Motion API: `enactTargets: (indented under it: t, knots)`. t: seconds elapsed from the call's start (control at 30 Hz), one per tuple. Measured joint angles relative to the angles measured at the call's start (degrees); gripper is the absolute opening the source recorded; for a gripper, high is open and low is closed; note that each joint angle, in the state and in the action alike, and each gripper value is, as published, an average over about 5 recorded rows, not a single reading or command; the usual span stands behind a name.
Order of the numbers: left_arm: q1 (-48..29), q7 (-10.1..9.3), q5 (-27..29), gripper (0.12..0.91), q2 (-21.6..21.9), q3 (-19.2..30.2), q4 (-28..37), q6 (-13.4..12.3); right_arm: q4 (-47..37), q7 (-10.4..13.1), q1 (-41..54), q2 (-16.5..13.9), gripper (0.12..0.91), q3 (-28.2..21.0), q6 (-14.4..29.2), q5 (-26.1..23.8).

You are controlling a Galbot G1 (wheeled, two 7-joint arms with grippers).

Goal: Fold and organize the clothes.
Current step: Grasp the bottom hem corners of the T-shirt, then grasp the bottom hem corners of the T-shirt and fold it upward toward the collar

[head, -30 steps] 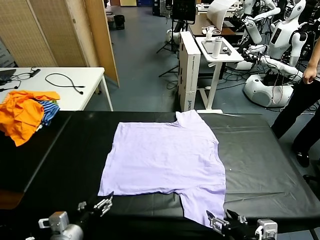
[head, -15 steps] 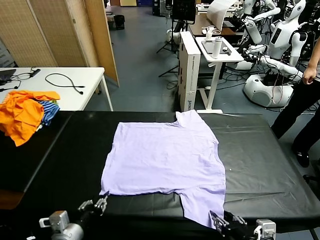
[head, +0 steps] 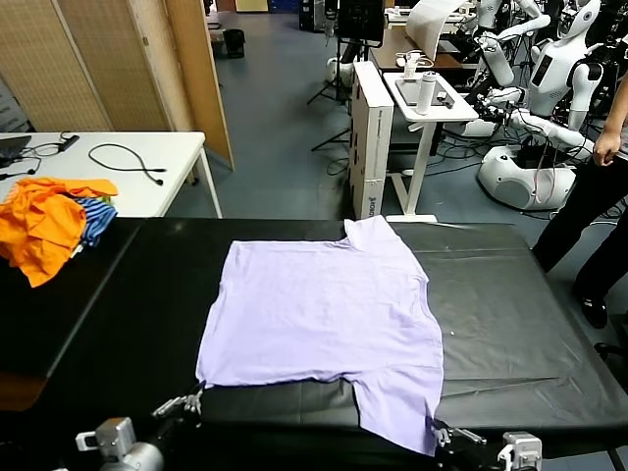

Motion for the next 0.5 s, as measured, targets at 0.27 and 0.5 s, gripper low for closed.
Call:
enactTargets:
  t: [0.27, 0.5]
  knots:
    - [3.42, 0.00, -0.76, 0.156, -0.14, -2.87, -3.50, -0.92, 1.70, -0.81, 1.06, 0.64, 0.144, 1.15, 0.74, 2.78]
    - [-0.14, 0.87, 0.82, 0.156, -0.94, -2.59, -2.56, -1.84, -0.39, 0.12, 9.02, -0.97, 0.144, 0.75, 0.85, 6.40]
